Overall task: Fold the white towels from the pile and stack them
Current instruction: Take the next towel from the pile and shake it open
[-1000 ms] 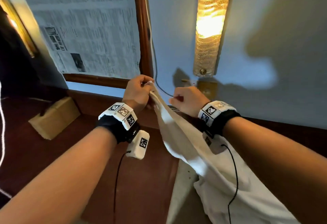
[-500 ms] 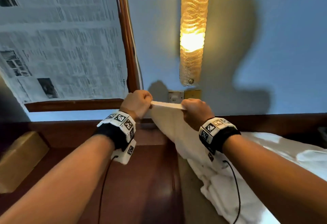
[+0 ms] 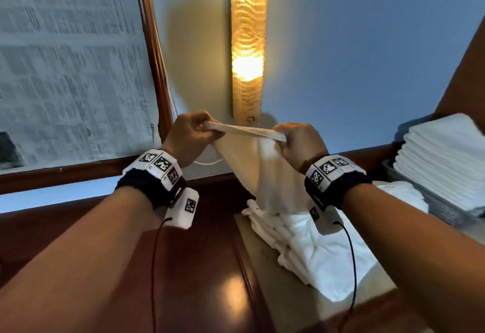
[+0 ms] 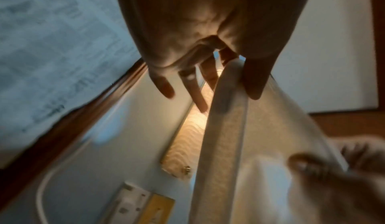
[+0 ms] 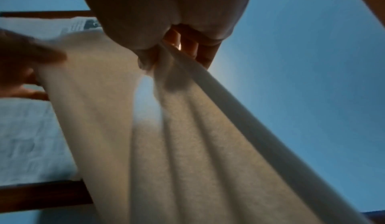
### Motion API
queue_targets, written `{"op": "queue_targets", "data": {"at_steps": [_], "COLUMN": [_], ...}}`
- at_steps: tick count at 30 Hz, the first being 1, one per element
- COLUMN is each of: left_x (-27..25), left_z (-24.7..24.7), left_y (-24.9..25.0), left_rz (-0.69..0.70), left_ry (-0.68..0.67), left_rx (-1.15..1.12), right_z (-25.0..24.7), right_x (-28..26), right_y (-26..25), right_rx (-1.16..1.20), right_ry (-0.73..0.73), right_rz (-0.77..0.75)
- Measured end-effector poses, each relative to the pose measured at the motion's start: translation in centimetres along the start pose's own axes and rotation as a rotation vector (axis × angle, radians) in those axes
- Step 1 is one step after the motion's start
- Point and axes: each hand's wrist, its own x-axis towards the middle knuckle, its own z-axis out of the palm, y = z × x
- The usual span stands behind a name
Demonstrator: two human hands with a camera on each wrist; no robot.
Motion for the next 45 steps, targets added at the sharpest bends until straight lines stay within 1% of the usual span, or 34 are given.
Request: {"op": "queue_targets", "data": {"at_steps": [2, 3, 5, 6, 8, 9, 10, 11, 13, 17, 20, 22, 23, 25, 27, 30, 32, 34, 36, 39, 40, 42, 43, 45], "left_x": [-0.1, -0.2, -0.7, -0.8, -1.1, -1.1, -1.2, -1.2, -1.2, -0.5, 0.2, 0.5, 0.5, 0.4, 0.2, 0.4, 0.1, -0.5, -1.4, -2.4, -2.9, -4.0, -4.6, -5.6], "left_z": [0.5, 0.8, 1.0, 0.8, 0.3, 0.0, -0.2, -0.3, 0.2, 3.7, 7.3, 9.9, 11.2, 13.6, 15.2, 16.3, 16.9, 17.2, 16.6, 14.2, 13.5, 12.8, 12.7, 12.8], "left_y": [1.3, 2.0, 3.3, 3.6, 4.1, 4.2, 4.2, 4.0, 3.7, 4.7, 6.1, 7.4, 8.0, 9.1, 10.0, 10.4, 10.6, 10.9, 10.8, 10.3, 10.2, 10.1, 10.1, 10.6], "left_rz": [0.015, 0.021, -0.004, -0.014, -0.015, 0.006, 0.029, 0.045, 0.049, 0.053, 0.075, 0.072, 0.058, 0.026, 0.014, 0.001, -0.008, -0.03, -0.051, -0.105, -0.134, -0.176, -0.191, -0.218], "left_ry": [0.008, 0.02, 0.054, 0.083, 0.12, 0.121, 0.114, 0.098, 0.045, -0.089, -0.084, -0.079, -0.088, -0.116, -0.125, -0.087, -0.072, -0.066, -0.057, -0.002, 0.017, 0.041, 0.041, 0.049], "left_rx": [-0.129, -0.165, -0.243, -0.255, -0.236, -0.21, -0.176, -0.144, -0.116, -0.09, -0.172, -0.272, -0.32, -0.364, -0.358, -0.339, -0.316, -0.26, -0.221, -0.231, -0.226, -0.274, -0.304, -0.328], "right_z": [0.4, 0.7, 1.5, 1.8, 2.0, 2.0, 1.7, 1.4, 0.5, -2.0, -4.9, -7.0, -7.8, -9.0, -9.5, -9.2, -7.9, -5.8, -3.2, -0.6, -0.3, -0.8, -1.2, -2.3], "right_x": [-1.2, -2.0, -4.0, -5.1, -7.2, -7.8, -8.2, -8.2, -7.1, -3.5, -1.4, -0.5, -0.2, -0.1, -1.0, -3.8, -5.7, -7.5, -9.4, -12.7, -13.5, -13.7, -13.3, -11.6], "right_y": [1.6, 2.6, 5.0, 6.2, 8.1, 8.9, 9.3, 9.6, 9.4, 7.0, 4.9, 3.9, 3.6, 4.1, 5.5, 7.2, 7.8, 8.7, 11.1, 15.3, 16.4, 16.8, 16.1, 13.7], "right_rx": [-0.025, -0.028, -0.029, -0.038, -0.067, -0.063, -0.041, -0.002, 0.089, 0.284, 0.401, 0.406, 0.388, 0.328, 0.318, 0.413, 0.428, 0.41, 0.375, 0.327, 0.341, 0.406, 0.449, 0.528], "right_ry": [-0.042, -0.055, -0.087, -0.13, -0.249, -0.294, -0.308, -0.291, -0.195, -0.021, 0.095, 0.148, 0.152, 0.148, 0.138, 0.064, 0.006, -0.016, -0.057, -0.175, -0.176, -0.086, -0.024, 0.078], "right_rz": [0.07, 0.135, 0.316, 0.413, 0.546, 0.584, 0.612, 0.624, 0.569, 0.342, 0.175, 0.03, -0.008, -0.032, 0.0, 0.047, 0.02, 0.013, 0.106, 0.321, 0.394, 0.489, 0.486, 0.415]}}
